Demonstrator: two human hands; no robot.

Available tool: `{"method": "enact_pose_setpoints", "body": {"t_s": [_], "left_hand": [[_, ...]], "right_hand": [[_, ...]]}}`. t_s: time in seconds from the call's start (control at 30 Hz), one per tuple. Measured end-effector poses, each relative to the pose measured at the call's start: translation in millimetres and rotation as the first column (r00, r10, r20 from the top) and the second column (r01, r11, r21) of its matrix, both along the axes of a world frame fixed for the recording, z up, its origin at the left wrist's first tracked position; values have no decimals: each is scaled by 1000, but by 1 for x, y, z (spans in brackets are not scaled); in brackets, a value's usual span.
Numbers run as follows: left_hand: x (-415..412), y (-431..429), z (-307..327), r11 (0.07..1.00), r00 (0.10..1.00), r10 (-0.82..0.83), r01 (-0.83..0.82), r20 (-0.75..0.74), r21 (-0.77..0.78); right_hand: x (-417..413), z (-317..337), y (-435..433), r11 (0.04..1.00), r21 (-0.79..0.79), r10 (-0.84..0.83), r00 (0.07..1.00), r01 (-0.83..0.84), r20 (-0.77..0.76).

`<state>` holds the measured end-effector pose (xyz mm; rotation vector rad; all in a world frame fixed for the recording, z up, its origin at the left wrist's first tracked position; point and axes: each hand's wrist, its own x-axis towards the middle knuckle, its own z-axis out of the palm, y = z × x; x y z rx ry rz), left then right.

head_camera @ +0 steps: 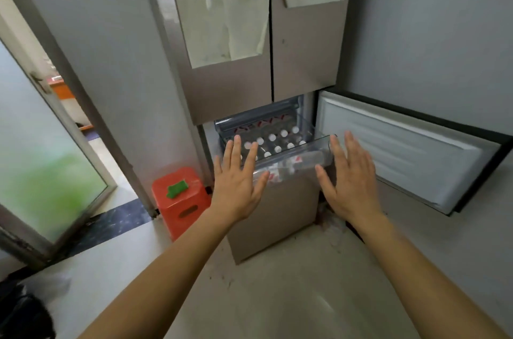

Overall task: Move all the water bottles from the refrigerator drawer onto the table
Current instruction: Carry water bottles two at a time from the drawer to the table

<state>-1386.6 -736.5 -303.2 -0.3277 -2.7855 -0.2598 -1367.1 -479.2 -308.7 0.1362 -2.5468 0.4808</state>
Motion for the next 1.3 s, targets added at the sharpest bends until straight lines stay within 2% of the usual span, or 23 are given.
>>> {"method": "enact_pose_setpoints", "body": {"t_s": [0.2, 0.37, 0.57, 0.67, 0.8, 0.97, 1.13, 1.3], "left_hand": [[-105, 46, -21, 997, 991, 66, -60, 112, -51], [-175, 64, -18, 992, 978, 116, -105, 175, -66], [-240, 55, -39, 986, 914, 166, -165, 370, -35], [-273, 50, -60, 982, 877, 167, -187, 451, 0], [-312, 48, -97, 991, 819, 116, -136, 562, -7], [-350, 43, -140, 995, 677, 0, -76, 736, 70], [-373, 40, -172, 996, 560, -72, -4, 825, 89], [-377, 40, -196, 988, 399, -129, -22, 908, 150]], "right_hand": [[-125, -23, 51, 999, -17, 37, 990, -35, 134], [-225, -16, 69, 988, 1, 151, 964, -155, 218], [-305, -38, 67, 953, 14, 277, 888, -303, 368], [-342, -57, 65, 914, 16, 349, 808, -405, 474], [-383, -79, 56, 881, 14, 361, 691, -473, 626], [-434, -105, 34, 837, 2, 313, 481, -548, 819], [-463, -140, 12, 793, 53, 217, 362, -607, 907], [-473, -165, 2, 765, -42, 199, 173, -642, 965]]}}
